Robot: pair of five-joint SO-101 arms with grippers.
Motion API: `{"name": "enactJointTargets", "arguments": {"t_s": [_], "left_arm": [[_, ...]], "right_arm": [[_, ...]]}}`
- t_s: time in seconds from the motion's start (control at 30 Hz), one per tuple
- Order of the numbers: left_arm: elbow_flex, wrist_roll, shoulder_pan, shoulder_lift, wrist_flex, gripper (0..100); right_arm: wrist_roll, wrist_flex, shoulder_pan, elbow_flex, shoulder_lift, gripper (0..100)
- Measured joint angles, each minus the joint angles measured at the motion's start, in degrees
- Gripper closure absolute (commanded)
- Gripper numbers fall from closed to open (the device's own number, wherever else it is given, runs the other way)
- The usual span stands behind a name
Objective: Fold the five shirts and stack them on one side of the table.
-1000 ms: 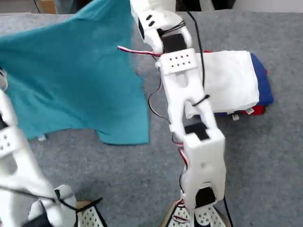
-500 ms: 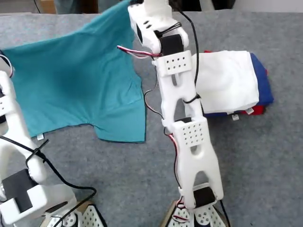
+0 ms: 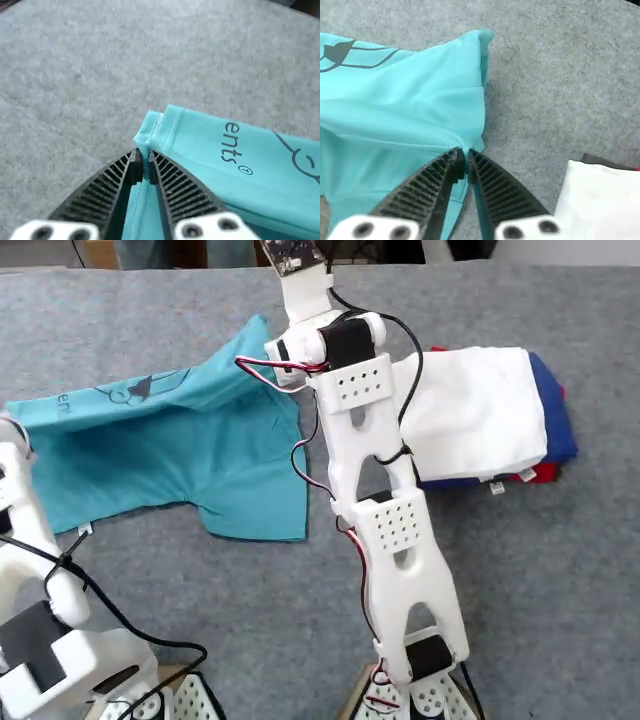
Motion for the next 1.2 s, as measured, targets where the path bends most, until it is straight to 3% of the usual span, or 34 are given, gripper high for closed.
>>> {"name": "enactJointTargets", "arguments": {"t_s": [0.2, 0.43, 0.83, 1.0, 1.2], "left_arm": [[6.68, -0.44, -0.44, 0.0, 0.0, 97], [7.3, -0.44, -0.53, 0.0, 0.0, 97], [-6.77, -0.35, -0.53, 0.0, 10.11, 97], [-6.42, -0.88, -0.53, 0.0, 11.78, 97], [-0.44, -7.56, -2.46, 0.0, 9.76, 97]], "right_arm": [[1.85, 0.09, -2.81, 3.16, -6.59, 98.5], [-0.97, 0.0, -3.43, 27.08, -12.92, 98.5], [-2.99, -0.35, -7.03, 59.87, -33.76, 98.5], [-2.99, -9.58, -6.68, 77.19, -37.71, 98.5], [-2.99, -18.64, -6.42, 88.62, -37.8, 98.5]]}}
